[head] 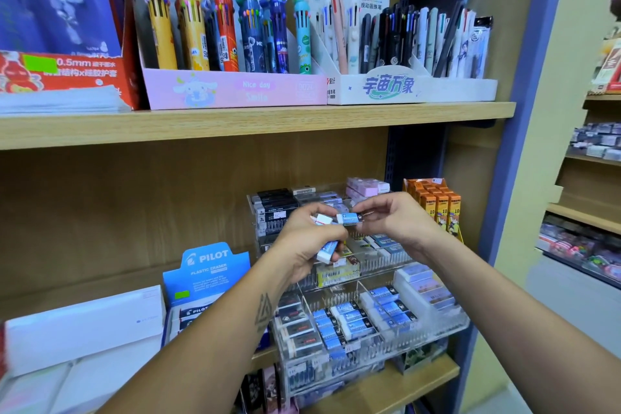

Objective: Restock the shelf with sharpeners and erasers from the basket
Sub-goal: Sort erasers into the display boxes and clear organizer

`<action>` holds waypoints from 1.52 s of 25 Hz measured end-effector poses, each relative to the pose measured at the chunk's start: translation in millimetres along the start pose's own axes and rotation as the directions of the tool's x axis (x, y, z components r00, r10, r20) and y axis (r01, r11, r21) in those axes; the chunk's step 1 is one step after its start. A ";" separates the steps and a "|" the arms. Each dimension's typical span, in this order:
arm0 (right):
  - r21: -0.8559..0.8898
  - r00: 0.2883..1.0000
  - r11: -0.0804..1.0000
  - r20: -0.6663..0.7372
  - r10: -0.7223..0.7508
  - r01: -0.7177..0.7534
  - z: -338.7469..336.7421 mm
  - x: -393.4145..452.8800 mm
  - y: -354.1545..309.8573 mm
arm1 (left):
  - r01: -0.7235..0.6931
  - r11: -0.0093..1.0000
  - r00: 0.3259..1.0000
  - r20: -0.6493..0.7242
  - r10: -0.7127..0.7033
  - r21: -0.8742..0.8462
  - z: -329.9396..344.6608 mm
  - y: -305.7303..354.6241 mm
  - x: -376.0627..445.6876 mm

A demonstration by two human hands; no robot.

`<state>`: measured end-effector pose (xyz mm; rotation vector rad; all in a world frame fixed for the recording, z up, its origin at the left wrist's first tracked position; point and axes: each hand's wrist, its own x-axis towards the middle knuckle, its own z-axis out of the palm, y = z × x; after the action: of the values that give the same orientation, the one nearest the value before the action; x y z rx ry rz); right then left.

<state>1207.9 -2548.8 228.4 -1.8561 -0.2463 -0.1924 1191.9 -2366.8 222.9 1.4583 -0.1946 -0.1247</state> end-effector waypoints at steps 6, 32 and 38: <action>-0.221 0.991 0.975 0.134 0.014 0.016 -21.8 -31.3 -22.1 | -0.009 1.000 0.999 -0.039 0.010 0.023 2.5 0.9 -2.1; -0.871 0.793 0.159 0.490 0.362 0.466 55.4 -63.9 -30.9 | -0.020 1.000 0.993 -0.120 0.022 0.013 -0.4 -18.1 -98.0; -0.888 0.798 0.146 0.456 0.394 0.436 65.7 -67.2 -24.3 | 0.004 0.999 0.989 -0.145 -0.010 -0.042 -7.2 -22.4 -100.8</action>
<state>1137.2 -2483.8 214.4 -3.3350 -0.7593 0.4120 1095.5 -2341.9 194.3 1.4202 -0.0676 -0.0282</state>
